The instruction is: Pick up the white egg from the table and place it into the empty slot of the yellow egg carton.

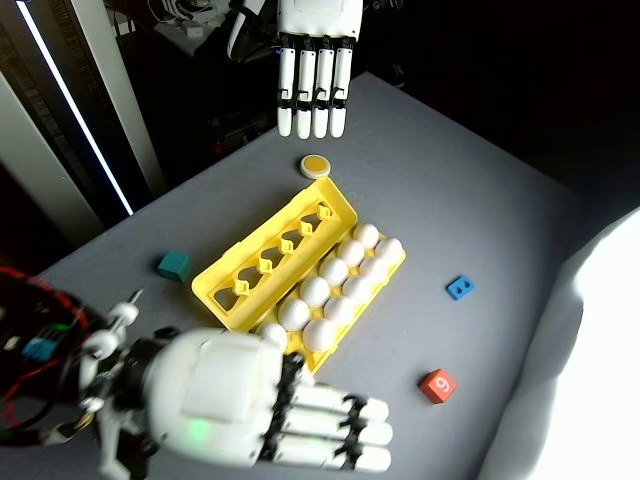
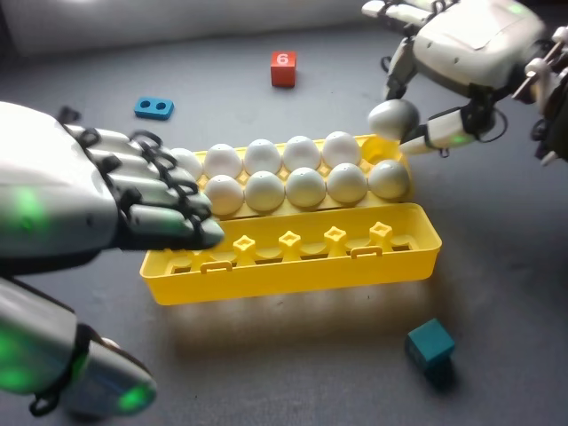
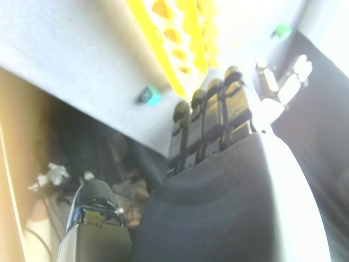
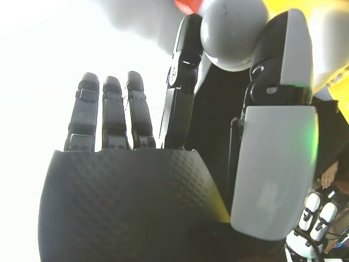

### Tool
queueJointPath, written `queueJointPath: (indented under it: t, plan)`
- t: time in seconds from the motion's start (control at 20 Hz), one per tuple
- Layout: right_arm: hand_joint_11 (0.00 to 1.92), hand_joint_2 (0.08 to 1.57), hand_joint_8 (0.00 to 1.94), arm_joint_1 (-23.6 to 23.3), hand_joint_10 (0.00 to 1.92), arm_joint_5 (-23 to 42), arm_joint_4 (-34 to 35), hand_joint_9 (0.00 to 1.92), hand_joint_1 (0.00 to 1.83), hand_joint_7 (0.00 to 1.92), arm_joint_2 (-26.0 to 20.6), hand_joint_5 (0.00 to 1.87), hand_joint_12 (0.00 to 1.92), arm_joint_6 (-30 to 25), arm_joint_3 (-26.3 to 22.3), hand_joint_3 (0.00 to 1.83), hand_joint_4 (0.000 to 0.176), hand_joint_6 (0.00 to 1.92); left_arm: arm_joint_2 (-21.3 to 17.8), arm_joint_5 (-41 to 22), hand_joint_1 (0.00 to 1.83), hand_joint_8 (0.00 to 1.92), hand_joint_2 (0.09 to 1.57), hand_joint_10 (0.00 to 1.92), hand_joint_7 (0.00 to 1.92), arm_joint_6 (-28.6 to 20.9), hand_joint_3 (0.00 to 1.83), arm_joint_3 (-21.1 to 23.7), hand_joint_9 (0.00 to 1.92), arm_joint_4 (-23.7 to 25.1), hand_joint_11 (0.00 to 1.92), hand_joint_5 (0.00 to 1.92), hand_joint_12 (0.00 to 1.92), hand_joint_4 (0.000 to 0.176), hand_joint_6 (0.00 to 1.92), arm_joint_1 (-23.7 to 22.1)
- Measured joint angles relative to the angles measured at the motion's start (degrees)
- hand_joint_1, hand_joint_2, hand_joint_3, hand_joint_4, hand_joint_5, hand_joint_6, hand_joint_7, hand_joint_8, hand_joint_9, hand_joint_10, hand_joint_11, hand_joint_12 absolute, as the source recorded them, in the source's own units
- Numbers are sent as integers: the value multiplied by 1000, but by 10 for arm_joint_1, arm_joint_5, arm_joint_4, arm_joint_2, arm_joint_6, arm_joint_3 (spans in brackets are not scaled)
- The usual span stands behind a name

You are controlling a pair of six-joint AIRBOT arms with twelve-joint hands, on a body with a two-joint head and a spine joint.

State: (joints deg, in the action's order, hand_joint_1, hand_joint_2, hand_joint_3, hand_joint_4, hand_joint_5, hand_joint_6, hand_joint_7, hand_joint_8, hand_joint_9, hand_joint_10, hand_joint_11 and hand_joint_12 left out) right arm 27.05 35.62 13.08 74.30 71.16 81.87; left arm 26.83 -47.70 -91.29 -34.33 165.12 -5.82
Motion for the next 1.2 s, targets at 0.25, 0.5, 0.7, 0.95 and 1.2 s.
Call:
queueJointPath:
  t: [0.25,0.5,0.7,0.95,1.2]
  plan:
    - [0,1009,1,0,0,-3,2,0,1104,98,10,1223,0,2,0,0,129,595,16,-1,0,0,1067,0,20,1,0,0,0,-8,0,52,0,0,0,19]
    - [0,1014,5,-6,0,-4,4,0,1103,117,14,1206,0,2,1,0,122,630,16,0,0,8,1069,1,40,2,0,-9,3,-12,0,72,0,0,8,34]
    - [0,938,4,-17,0,-16,19,0,986,88,19,992,0,2,1,0,71,431,19,1,0,11,1063,7,55,3,0,-23,19,-18,9,86,4,0,10,35]
    - [0,848,7,-17,0,-35,43,0,900,168,19,1007,0,2,1,0,36,32,19,2,0,8,1067,6,58,3,0,-25,22,-19,11,83,5,0,6,35]
    - [0,854,21,-17,0,-38,42,0,842,232,19,963,0,2,1,3,68,2,19,2,0,18,1063,11,50,3,0,-23,30,-18,10,61,5,0,11,35]
